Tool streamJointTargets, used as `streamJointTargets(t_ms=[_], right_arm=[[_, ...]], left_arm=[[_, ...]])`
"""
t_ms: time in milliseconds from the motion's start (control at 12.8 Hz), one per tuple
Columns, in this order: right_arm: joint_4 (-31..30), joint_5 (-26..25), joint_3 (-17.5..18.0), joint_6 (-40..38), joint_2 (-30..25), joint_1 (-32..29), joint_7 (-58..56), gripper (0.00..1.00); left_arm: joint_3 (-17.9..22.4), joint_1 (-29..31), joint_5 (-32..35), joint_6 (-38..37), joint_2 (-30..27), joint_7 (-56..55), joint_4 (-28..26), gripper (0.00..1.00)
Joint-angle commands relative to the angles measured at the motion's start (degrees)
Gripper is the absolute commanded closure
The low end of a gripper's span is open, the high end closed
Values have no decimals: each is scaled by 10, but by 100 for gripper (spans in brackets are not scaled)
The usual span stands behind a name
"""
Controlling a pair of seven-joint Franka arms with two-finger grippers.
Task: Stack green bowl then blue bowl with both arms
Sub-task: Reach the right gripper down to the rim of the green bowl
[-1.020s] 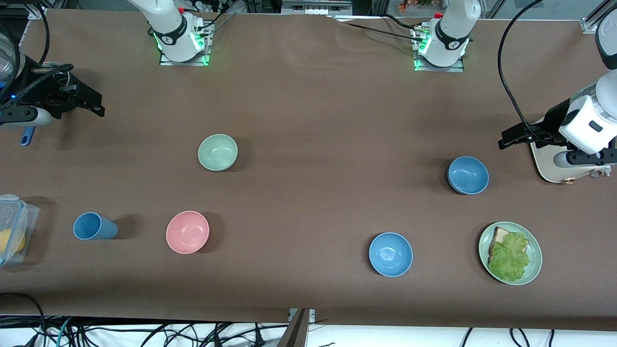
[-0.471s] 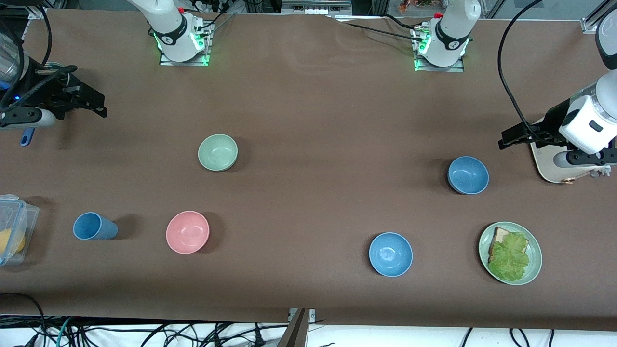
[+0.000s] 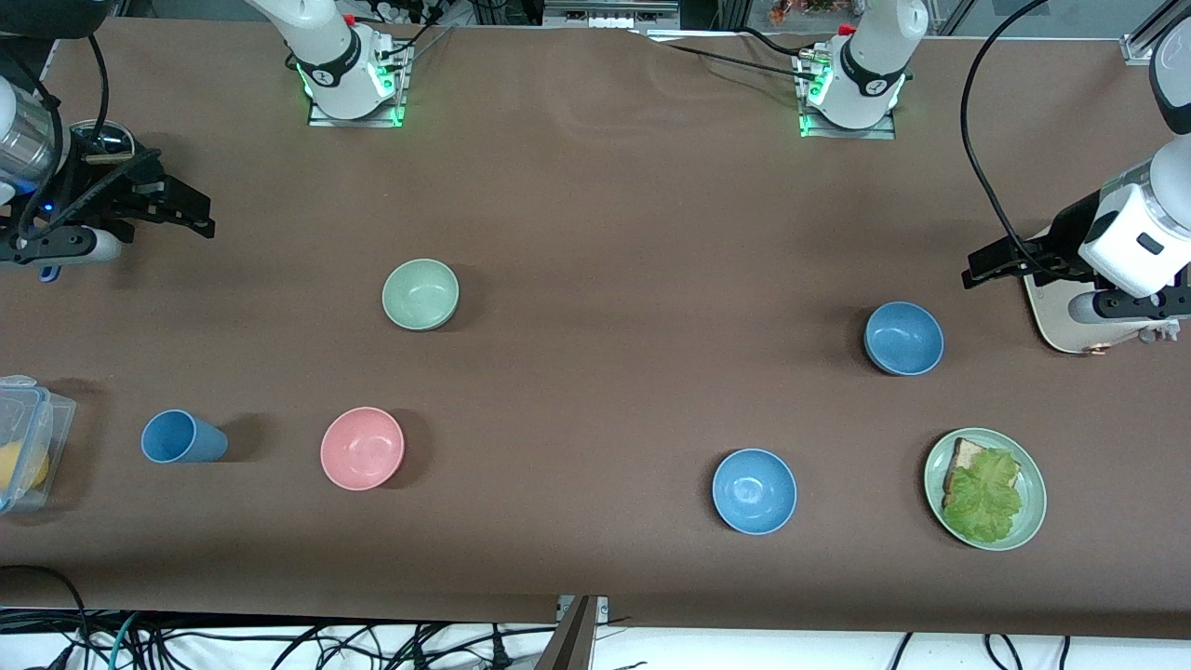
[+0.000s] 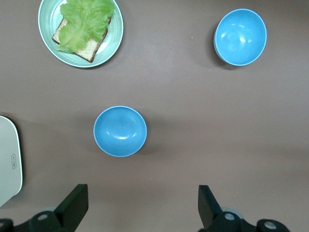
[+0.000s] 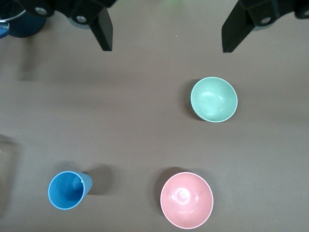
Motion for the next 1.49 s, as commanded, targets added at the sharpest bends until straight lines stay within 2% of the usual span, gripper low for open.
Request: streamJointTargets(t_ms=[0,392,471,706,941,1098,1255,1412], right_arm=[[14,3,0,0,13,-2,0,0],[14,11,0,2,21,-2,5,0],[14,31,0,3,30,-3,2,0],[15,39,-1,-5,100,-3,0,0],[0,39,1,1,98,12,0,0],[-71,39,2,67,70,21,0,0],[-192,39,19,190,31,21,0,0],[-292,40,38,296,15,21,6,0]], left_arm=[[0,-3,12,-12,7,11,18,0],[0,-3,12,-12,7,11,17,0],[0,-3,12,-12,7,11,17,0],[0,-3,12,-12,7,11,18,0],[0,-3,12,-12,7,11,17,0],[1,2,12,-12,7,11,17,0],[1,1,12,-12,10,11,17,0],[0,-3,12,-12,10,11,18,0]])
